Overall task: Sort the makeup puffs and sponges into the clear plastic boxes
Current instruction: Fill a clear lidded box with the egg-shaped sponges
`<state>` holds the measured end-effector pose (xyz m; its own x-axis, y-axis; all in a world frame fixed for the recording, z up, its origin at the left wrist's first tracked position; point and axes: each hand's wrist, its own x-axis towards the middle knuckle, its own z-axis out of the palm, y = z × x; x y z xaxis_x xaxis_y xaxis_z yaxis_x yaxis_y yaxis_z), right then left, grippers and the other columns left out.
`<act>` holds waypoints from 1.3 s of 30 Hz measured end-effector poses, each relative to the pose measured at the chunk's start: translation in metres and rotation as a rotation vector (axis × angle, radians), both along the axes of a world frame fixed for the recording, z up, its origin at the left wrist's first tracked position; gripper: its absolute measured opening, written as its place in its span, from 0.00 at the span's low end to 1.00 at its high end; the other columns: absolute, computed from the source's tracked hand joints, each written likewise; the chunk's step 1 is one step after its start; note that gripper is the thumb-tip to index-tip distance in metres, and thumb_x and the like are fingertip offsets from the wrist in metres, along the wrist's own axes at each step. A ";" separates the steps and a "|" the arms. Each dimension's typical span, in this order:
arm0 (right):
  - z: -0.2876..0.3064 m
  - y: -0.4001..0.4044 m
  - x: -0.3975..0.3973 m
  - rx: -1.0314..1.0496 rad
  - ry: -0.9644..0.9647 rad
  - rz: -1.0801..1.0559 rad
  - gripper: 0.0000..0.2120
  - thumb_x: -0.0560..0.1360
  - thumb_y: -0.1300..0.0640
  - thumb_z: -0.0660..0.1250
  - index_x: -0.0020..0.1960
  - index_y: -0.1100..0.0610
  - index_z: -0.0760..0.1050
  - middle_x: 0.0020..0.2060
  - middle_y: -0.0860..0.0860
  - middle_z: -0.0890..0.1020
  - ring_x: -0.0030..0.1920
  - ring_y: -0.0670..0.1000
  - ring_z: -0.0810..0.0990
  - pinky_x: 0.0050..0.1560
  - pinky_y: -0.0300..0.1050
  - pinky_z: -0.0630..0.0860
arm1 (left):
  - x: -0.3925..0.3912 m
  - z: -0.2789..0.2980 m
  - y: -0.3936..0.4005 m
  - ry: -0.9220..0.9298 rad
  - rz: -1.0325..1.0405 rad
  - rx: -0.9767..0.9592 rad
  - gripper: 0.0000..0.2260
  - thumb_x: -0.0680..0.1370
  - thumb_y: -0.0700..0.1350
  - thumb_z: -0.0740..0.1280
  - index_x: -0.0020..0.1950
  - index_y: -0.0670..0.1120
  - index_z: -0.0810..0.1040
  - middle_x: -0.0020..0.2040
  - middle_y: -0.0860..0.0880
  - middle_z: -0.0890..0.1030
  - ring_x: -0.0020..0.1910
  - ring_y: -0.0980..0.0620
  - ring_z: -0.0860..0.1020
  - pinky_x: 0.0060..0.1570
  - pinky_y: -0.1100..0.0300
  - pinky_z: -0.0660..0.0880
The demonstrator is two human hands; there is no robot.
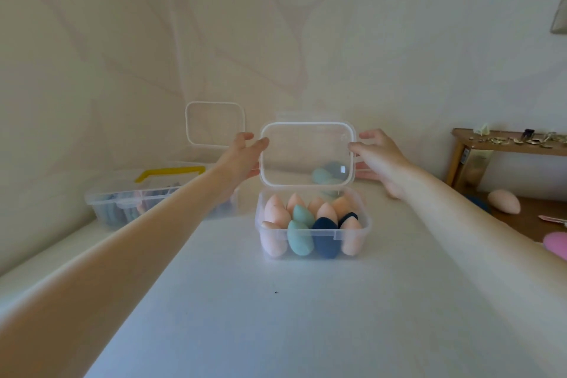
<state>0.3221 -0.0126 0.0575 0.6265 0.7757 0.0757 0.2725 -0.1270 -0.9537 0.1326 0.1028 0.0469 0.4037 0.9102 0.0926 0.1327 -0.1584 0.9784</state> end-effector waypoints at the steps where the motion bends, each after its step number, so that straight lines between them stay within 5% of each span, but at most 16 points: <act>1: 0.003 -0.004 -0.001 -0.004 -0.015 0.054 0.21 0.77 0.51 0.63 0.68 0.50 0.63 0.61 0.55 0.74 0.57 0.57 0.78 0.56 0.49 0.78 | -0.003 0.003 -0.004 0.005 -0.031 0.018 0.22 0.79 0.53 0.59 0.72 0.50 0.60 0.68 0.42 0.70 0.56 0.47 0.75 0.60 0.56 0.73; 5: 0.013 -0.019 -0.007 -0.049 -0.128 0.162 0.22 0.75 0.37 0.59 0.66 0.43 0.67 0.62 0.49 0.73 0.60 0.55 0.76 0.62 0.52 0.75 | -0.016 0.009 -0.018 0.119 -0.121 0.142 0.21 0.80 0.58 0.53 0.73 0.57 0.58 0.70 0.47 0.68 0.63 0.45 0.73 0.65 0.53 0.68; 8: 0.017 -0.035 -0.012 -0.059 -0.285 0.129 0.21 0.76 0.36 0.55 0.56 0.48 0.77 0.56 0.50 0.79 0.57 0.52 0.77 0.62 0.47 0.72 | -0.031 0.009 -0.025 0.265 -0.100 0.350 0.14 0.80 0.57 0.51 0.57 0.55 0.73 0.64 0.46 0.75 0.60 0.46 0.75 0.64 0.51 0.67; 10: 0.018 -0.045 -0.017 -0.088 -0.408 0.134 0.21 0.77 0.39 0.56 0.48 0.52 0.81 0.50 0.50 0.82 0.51 0.50 0.77 0.53 0.42 0.70 | -0.041 0.008 -0.031 0.338 -0.061 0.428 0.16 0.81 0.55 0.54 0.47 0.50 0.78 0.56 0.43 0.79 0.56 0.45 0.76 0.59 0.53 0.69; 14: 0.015 -0.071 -0.028 -0.296 -0.553 0.327 0.15 0.74 0.43 0.65 0.43 0.53 0.82 0.31 0.47 0.80 0.37 0.45 0.73 0.37 0.37 0.66 | -0.056 0.000 -0.049 0.512 -0.086 0.549 0.12 0.78 0.50 0.62 0.49 0.45 0.82 0.52 0.44 0.82 0.47 0.47 0.77 0.51 0.56 0.71; 18: -0.003 -0.077 -0.034 -0.485 -0.800 0.357 0.06 0.69 0.42 0.70 0.44 0.41 0.82 0.48 0.43 0.83 0.53 0.47 0.79 0.58 0.47 0.73 | -0.060 -0.017 -0.065 0.790 -0.173 0.752 0.12 0.77 0.53 0.64 0.51 0.46 0.81 0.55 0.50 0.81 0.48 0.53 0.75 0.50 0.62 0.68; 21: -0.008 -0.079 -0.050 -0.468 -0.956 0.283 0.14 0.71 0.48 0.71 0.55 0.48 0.80 0.53 0.48 0.81 0.54 0.50 0.78 0.46 0.41 0.70 | -0.057 -0.022 -0.075 0.788 -0.208 0.796 0.10 0.75 0.52 0.67 0.49 0.47 0.79 0.58 0.51 0.78 0.53 0.53 0.75 0.57 0.62 0.70; 25: -0.007 -0.082 -0.068 -0.499 -1.120 0.236 0.12 0.72 0.53 0.70 0.54 0.53 0.77 0.52 0.52 0.78 0.52 0.55 0.76 0.30 0.38 0.55 | -0.050 -0.021 -0.081 0.888 -0.245 0.888 0.11 0.74 0.52 0.68 0.51 0.47 0.76 0.59 0.49 0.75 0.55 0.48 0.75 0.56 0.60 0.70; 29: -0.006 -0.084 -0.078 -0.530 -1.209 0.227 0.07 0.72 0.57 0.69 0.48 0.55 0.73 0.50 0.54 0.77 0.45 0.55 0.72 0.30 0.39 0.55 | -0.040 -0.010 -0.090 1.079 -0.253 1.004 0.14 0.74 0.54 0.67 0.54 0.47 0.74 0.56 0.47 0.74 0.48 0.48 0.75 0.50 0.60 0.71; 33: -0.010 -0.080 -0.083 -0.544 -1.297 0.224 0.04 0.73 0.61 0.66 0.45 0.56 0.71 0.51 0.56 0.80 0.51 0.57 0.78 0.39 0.44 0.67 | -0.031 -0.006 -0.097 1.221 -0.251 1.099 0.17 0.76 0.55 0.65 0.57 0.46 0.72 0.56 0.46 0.72 0.45 0.48 0.74 0.48 0.60 0.72; 39: -0.024 -0.081 -0.087 -0.485 -1.498 0.133 0.12 0.74 0.59 0.66 0.58 0.56 0.73 0.54 0.54 0.79 0.55 0.55 0.78 0.40 0.44 0.65 | -0.026 -0.009 -0.102 1.278 -0.227 1.157 0.19 0.77 0.54 0.63 0.63 0.45 0.68 0.58 0.44 0.71 0.52 0.46 0.76 0.51 0.59 0.74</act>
